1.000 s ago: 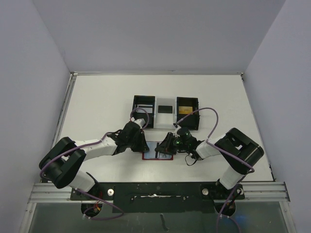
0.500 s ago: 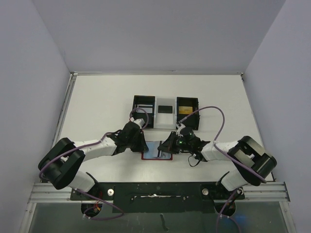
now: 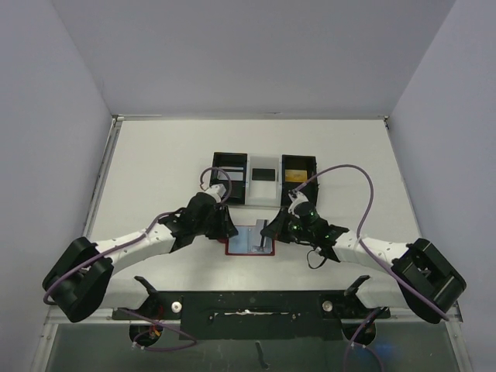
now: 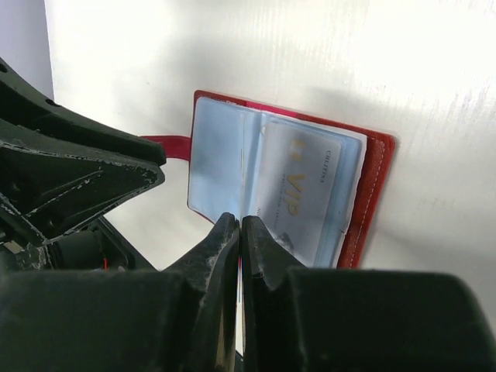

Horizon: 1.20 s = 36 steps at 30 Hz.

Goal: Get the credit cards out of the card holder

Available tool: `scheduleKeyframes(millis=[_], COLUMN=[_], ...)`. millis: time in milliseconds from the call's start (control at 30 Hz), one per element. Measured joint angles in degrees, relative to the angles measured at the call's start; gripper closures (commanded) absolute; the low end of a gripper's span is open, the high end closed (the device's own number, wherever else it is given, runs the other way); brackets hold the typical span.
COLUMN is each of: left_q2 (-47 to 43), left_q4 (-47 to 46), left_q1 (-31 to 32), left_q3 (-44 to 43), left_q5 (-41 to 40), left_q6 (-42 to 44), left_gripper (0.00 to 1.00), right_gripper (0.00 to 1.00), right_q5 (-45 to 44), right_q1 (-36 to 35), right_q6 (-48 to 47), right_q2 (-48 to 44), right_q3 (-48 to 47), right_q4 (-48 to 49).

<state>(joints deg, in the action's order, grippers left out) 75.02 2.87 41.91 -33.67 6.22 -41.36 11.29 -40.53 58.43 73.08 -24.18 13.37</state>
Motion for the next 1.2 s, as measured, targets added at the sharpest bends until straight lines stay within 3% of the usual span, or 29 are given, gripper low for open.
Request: scheduleKeyframes(millis=[200, 500, 633, 800, 933, 1200], left_q2=[-3.41, -11.02, -13.62, -14.69, -15.89, -19.15], left_q4=[1.6, 8.83, 11.74, 19.91, 21.09, 21.99], left_q1=[-0.02, -1.73, -3.78, -8.63, -10.34, -17.49], left_q3=[0.0, -0.46, -0.9, -8.59, -16.92, -15.52], left_q5=[-1.79, -9.53, -11.34, -10.38, -11.3, -15.37], left_q6=[0.81, 3.39, 5.09, 6.43, 9.2, 14.71], left_gripper=[0.64, 0.43, 0.35, 0.32, 0.31, 0.3], right_gripper=[1.0, 1.0, 1.0, 1.0, 1.0, 1.0], right_q5=[-0.11, 3.85, 4.55, 5.2, 4.59, -1.66], right_q1=[-0.5, -1.18, -1.14, -1.11, -1.07, -1.07], right_q6=[-1.68, -0.55, -1.07, -3.91, -6.27, -16.24], right_q2=[-0.83, 12.85, 12.96, 11.28, 7.58, 3.93], right_q3=[-0.44, -4.96, -5.57, -9.92, -11.78, -16.17], right_q4=[1.97, 5.95, 5.16, 2.27, 0.72, -4.63])
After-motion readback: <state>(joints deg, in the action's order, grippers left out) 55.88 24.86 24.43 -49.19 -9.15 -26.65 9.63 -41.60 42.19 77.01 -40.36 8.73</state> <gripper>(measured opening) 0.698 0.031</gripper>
